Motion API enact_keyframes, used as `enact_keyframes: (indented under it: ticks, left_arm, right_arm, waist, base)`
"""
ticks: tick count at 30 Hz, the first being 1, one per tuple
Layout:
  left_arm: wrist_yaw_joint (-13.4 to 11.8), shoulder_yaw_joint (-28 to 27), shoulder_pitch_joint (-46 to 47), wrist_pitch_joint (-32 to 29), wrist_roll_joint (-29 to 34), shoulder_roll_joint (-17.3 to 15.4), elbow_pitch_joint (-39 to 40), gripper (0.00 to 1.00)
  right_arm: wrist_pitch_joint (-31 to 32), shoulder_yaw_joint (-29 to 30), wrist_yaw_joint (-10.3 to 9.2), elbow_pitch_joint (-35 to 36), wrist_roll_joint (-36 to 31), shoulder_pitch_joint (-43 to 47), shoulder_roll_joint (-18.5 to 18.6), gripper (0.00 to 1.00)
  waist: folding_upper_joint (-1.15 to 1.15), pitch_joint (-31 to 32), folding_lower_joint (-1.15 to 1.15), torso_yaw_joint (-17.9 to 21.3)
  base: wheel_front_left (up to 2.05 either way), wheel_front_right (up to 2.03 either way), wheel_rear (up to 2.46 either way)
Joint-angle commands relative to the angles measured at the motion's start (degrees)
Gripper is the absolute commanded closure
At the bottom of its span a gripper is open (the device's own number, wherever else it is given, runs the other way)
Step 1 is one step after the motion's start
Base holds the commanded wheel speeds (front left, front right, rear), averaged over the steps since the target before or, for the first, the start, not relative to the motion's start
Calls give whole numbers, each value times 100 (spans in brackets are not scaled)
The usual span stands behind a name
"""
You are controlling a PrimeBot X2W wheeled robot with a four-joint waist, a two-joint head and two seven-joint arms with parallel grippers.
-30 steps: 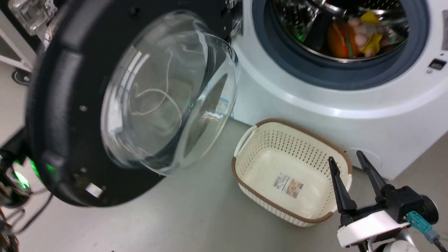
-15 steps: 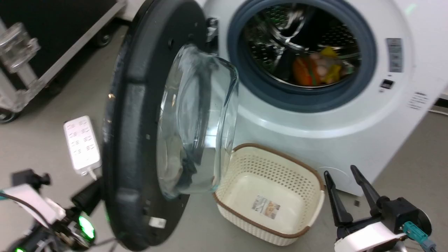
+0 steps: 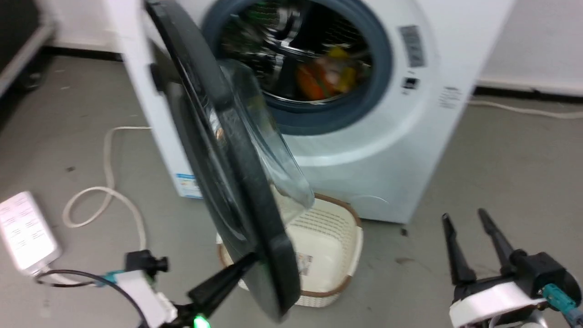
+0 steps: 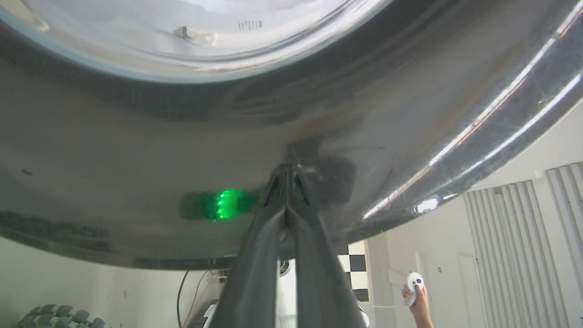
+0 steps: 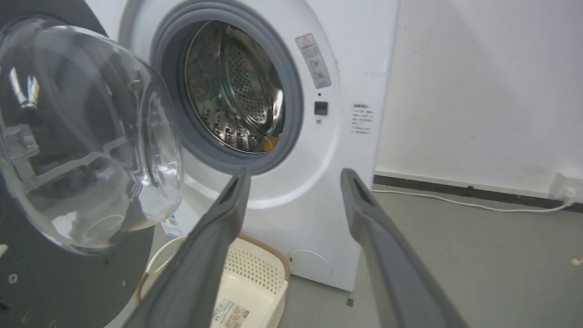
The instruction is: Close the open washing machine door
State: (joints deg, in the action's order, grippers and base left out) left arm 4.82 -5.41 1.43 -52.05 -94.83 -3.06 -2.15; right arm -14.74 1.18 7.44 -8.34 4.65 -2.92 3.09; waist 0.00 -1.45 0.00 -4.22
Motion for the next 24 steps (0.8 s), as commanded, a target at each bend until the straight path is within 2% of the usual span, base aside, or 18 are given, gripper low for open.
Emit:
enact_keyframes:
  ticks: [1,8,12,16,24]
  left_arm:
    - [78,223,4,198,-181,17,-83,100]
    - [246,914,511,1226,-607,17,-662,100]
    - [263,1206,986,1913,-532,17,-871,100]
    - [265,1302,1515,2694,-553,18,-931,100]
    - [266,1346,2791,4107,-308,18,-1458,100]
  right_arm:
    - [-26,42,5,33,3,-123,-4,0]
    - [-26,36,5,83,39,-300,27,0]
    - [-26,55,5,77,88,-369,26,0]
    - [-26,37,5,91,206,-455,8,0]
    - [-26,-62,5,30,411,-629,-17,0]
  waist:
    - [0,-246,0,519]
    - [0,-662,0,1444]
    - [0,-923,0,1894]
    - [0,-1198,0,2316]
    - [0,-1601,0,2861]
  base:
    - [0,0,0]
    - [0,0,0]
    - [0,0,0]
    - [0,0,0]
    - [0,0,0]
